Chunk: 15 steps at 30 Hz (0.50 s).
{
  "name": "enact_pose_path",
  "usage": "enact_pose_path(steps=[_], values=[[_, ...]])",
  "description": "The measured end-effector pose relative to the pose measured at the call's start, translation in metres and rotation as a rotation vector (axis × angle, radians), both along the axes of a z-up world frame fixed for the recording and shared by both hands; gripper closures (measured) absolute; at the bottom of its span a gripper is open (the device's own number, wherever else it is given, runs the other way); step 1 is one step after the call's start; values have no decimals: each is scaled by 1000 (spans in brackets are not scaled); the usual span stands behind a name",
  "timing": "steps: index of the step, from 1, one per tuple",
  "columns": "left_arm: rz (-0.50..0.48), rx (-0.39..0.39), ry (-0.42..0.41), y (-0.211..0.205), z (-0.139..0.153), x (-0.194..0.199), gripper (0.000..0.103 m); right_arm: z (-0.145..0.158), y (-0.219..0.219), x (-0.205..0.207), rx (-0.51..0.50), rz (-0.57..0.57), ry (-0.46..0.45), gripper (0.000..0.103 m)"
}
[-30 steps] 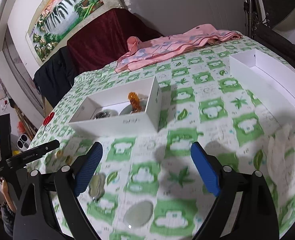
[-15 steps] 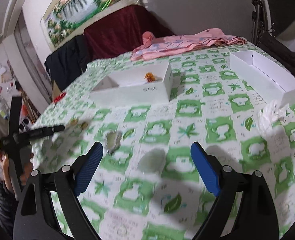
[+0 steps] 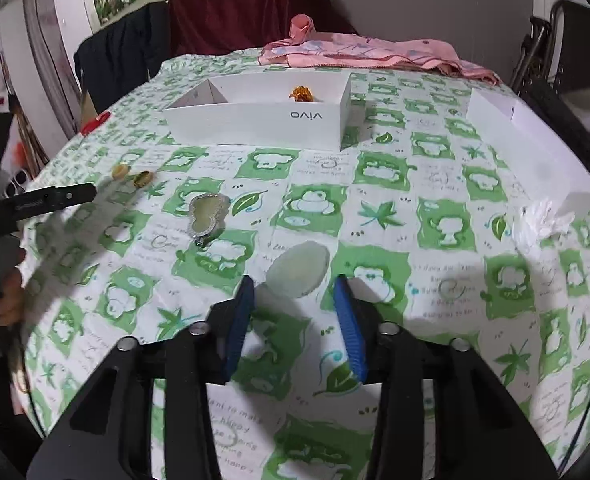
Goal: Organize jewelry
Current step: 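Move the left tool to the gold rings while the right tool reaches the jade oval pendant, then grasp a gold ring with the left tool while the right tool grasps the jade oval pendant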
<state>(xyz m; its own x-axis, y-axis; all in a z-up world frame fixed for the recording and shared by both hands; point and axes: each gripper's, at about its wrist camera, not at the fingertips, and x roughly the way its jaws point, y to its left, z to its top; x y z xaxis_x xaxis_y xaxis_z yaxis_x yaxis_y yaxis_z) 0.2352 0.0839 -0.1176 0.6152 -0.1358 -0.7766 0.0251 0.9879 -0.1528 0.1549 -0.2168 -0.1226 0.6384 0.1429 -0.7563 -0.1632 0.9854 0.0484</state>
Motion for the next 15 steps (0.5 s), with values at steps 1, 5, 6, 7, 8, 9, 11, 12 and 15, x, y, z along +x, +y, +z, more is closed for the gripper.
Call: enact_pose_path(steps=[1,5,6,7,8,9,11,12,15], values=[[-2,7,1,-1,0,0,9,0,0,2,-2,0,0,83],[-4,15,3,-2,-1,1,9,1,-7,30,8,1,6,100],[-5,15,2,-2,0,0,9,1,-8,38,19,6,9,101],[-8,19,2,-3,-1,0,9,1,-8,45,22,11,11,101],[-12,22,1,-4,-1,0,9,1,-7,51,24,25,14,101],[-17,26,0,-6,-1,1,9,2,-7,52,28,34,17,100],[-33,38,-5,-10,0,0,9,2,-8,53,59,49,19,94],[-40,43,-9,-11,0,0,9,2,-12,51,93,56,19,89],[-67,55,-20,-16,1,-1,9,1,-20,49,156,47,22,84]])
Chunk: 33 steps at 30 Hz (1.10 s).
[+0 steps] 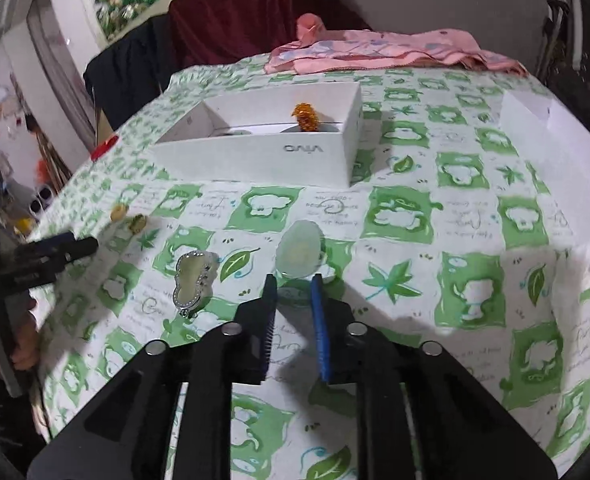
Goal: Organize jewelry
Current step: 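Grasp a gold ring with the left tool while the right tool grasps the jade oval pendant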
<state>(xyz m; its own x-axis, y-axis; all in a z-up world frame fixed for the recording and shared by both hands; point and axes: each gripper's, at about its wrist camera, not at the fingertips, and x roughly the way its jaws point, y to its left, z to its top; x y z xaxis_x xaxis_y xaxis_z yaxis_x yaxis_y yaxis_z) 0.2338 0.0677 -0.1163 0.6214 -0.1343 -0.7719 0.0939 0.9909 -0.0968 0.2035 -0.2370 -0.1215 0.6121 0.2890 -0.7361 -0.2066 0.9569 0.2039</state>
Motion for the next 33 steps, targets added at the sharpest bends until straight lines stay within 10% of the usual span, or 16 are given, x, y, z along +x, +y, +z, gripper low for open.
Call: enact_pose_path(steps=[7,17,21,33], values=[[-74,70,-28,-19,1,-1,25,3,-2,-4,9,-21,-23,49],[-82,68,1,-23,0,37,49,3,-5,-2,12,-32,-18,47],[-115,67,-13,-28,1,35,81,3,-5,-2,10,-32,-18,47],[-154,106,-54,-39,2,6,81,3,1,0,-23,-11,-15,47]])
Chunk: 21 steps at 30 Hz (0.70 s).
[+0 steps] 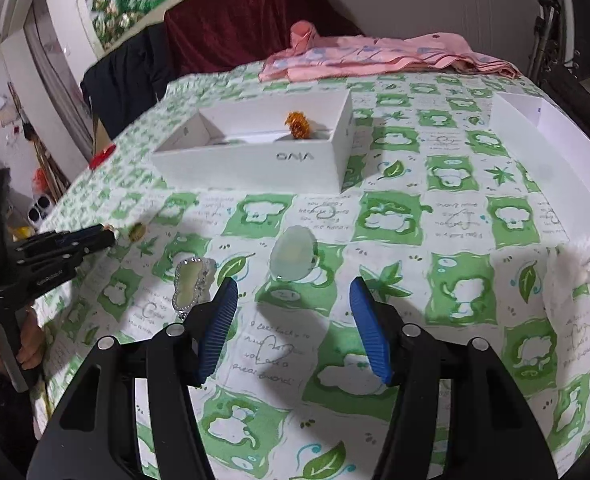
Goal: Organize jewelry
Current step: 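Grasp a gold ring with the left tool while the right tool grasps the jade oval pendant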
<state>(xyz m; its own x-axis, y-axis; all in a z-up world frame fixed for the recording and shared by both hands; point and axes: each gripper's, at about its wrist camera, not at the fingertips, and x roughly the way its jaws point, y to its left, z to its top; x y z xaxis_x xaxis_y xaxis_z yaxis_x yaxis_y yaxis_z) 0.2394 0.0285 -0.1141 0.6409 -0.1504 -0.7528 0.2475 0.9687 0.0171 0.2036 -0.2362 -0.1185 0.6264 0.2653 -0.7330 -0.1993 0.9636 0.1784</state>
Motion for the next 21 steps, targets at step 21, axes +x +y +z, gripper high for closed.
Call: enact_pose_path(steps=[21], values=[[-20,-32,-21,3,4,-6,81,5,26,-3,-106,71,-73,78]])
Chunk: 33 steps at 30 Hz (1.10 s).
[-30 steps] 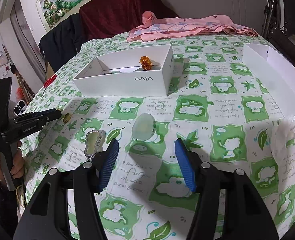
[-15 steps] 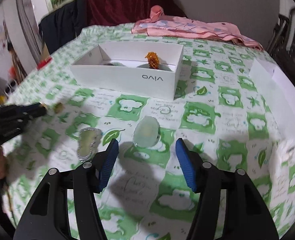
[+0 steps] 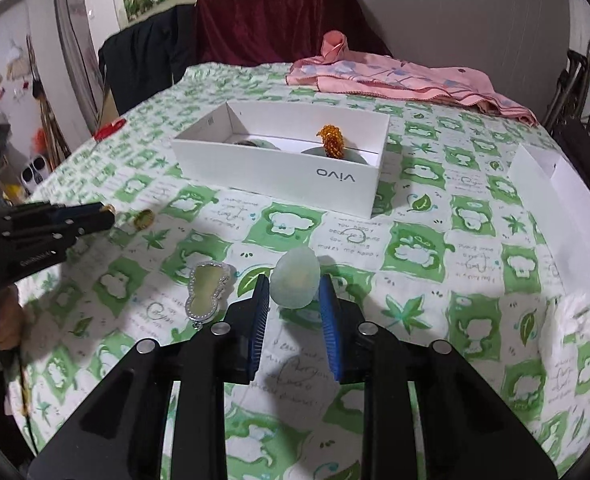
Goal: Organize jewelry
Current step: 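Grasp a gold ring with the left tool while the right tool grasps the jade oval pendant, then carry the gold ring and jade pendant into the vivo box and open both tools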
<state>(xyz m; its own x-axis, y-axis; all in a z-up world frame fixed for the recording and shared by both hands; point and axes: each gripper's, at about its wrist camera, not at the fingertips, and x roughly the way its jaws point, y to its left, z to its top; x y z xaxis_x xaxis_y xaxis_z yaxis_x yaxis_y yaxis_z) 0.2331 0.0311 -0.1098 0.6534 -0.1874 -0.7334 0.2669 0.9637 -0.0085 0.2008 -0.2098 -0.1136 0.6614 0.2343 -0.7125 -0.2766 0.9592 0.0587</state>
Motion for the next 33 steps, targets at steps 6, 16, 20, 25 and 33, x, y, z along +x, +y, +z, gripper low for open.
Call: enact_pose_path(steps=[6,16,20,25,33], values=[[10,-11,-13,0,5,-2,81,7,-18,-8,86,-37,-18,78],[-27,-95,-104,-18,71,12,81,72,-29,6,181,-54,-142,78],[-51,-118,-137,-37,95,30,81,97,-22,25,192,-43,-191,78],[-65,-133,-117,-58,95,56,81,97,-19,52,206,-44,-176,78],[-77,-99,-38,-78,59,95,81,58,-10,97,169,-53,-74,78]])
